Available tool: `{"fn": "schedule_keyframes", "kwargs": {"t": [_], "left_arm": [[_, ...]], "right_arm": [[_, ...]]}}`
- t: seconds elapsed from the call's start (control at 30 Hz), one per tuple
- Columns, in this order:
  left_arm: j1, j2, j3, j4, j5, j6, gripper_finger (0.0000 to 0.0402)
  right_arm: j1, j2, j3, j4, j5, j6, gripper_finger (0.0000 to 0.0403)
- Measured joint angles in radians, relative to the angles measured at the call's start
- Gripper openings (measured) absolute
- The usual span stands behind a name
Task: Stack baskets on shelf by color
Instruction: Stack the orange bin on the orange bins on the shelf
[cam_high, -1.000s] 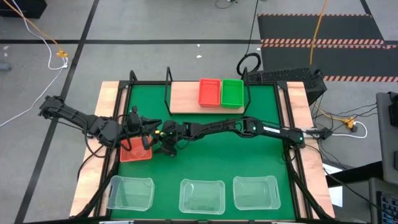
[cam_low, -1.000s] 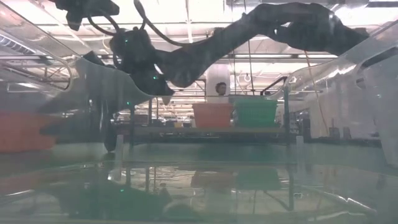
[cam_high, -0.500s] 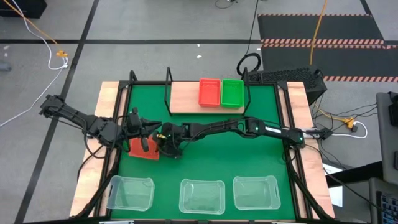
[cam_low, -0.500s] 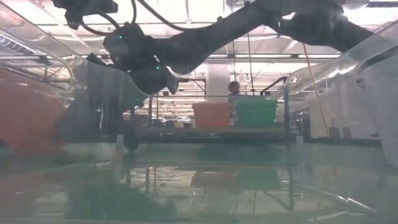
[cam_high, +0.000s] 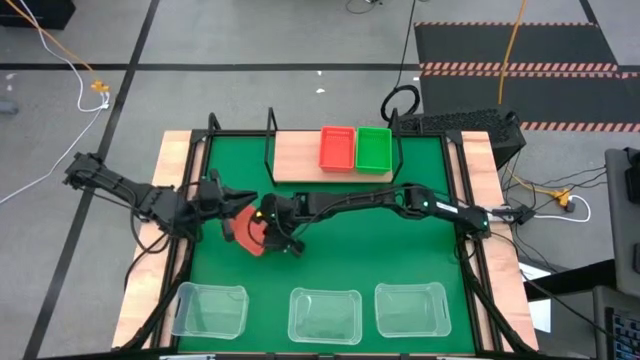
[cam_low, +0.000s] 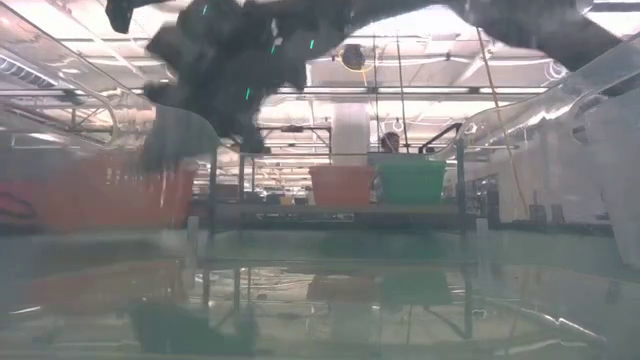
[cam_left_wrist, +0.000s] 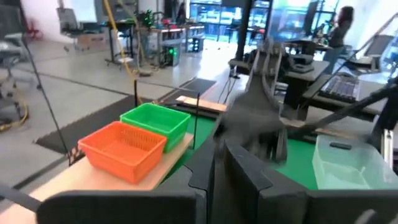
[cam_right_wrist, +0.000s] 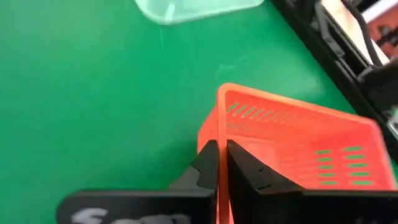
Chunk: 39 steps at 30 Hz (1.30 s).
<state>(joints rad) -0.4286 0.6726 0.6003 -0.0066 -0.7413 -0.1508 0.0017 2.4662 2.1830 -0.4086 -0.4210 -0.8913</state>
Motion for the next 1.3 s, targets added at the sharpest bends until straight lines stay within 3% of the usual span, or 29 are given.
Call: {"fn": "schedule_keyframes", "kwargs": {"t": [0.23, 0.37, 0.47, 0.57, 0.73, 0.8, 0.93, 1.1, 1.3], "left_arm": [[0.0, -0.055, 0.0, -0.029, 0.009, 0.068, 0.0037], [0.001, -0.09, 0.0, -0.028, 0.009, 0.125, 0.0037], [0.001, -0.118, 0.0, -0.026, 0.007, 0.173, 0.0037], [0.001, -0.135, 0.0, -0.027, 0.003, 0.196, 0.0037], [0.001, -0.135, 0.0, -0.028, 0.001, 0.205, 0.0037], [0.002, -0.135, 0.0, -0.028, 0.001, 0.21, 0.0037], [0.005, -0.135, 0.0, -0.008, 0.0, 0.222, 0.0037], [0.005, -0.135, 0.0, 0.01, 0.0, 0.265, 0.0037], [0.005, -0.135, 0.0, 0.01, -0.019, 0.308, 0.0037]], "right_arm": [[-0.008, -0.176, -0.07, -0.211, -0.053, 0.07, 0.0003], [-0.04, -0.332, -0.204, -0.256, -0.132, 0.111, 0.0003], [-0.06, -0.474, -0.335, -0.21, -0.094, 0.165, 0.0003], [-0.065, -0.609, -0.462, -0.128, 0.086, 0.234, 0.0002], [-0.089, -0.795, -0.576, -0.025, 0.596, 0.258, 0.0002], [-0.134, -0.833, -0.585, -0.025, 0.655, 0.314, 0.0002], [-0.264, -0.84, -0.588, -0.108, 0.622, 0.467, 0.0002], [-0.39, -0.799, -0.592, -0.168, 0.577, 0.498, 0.0002], [-0.426, -0.784, -0.676, -0.034, 0.508, 0.457, 0.0002]]}}
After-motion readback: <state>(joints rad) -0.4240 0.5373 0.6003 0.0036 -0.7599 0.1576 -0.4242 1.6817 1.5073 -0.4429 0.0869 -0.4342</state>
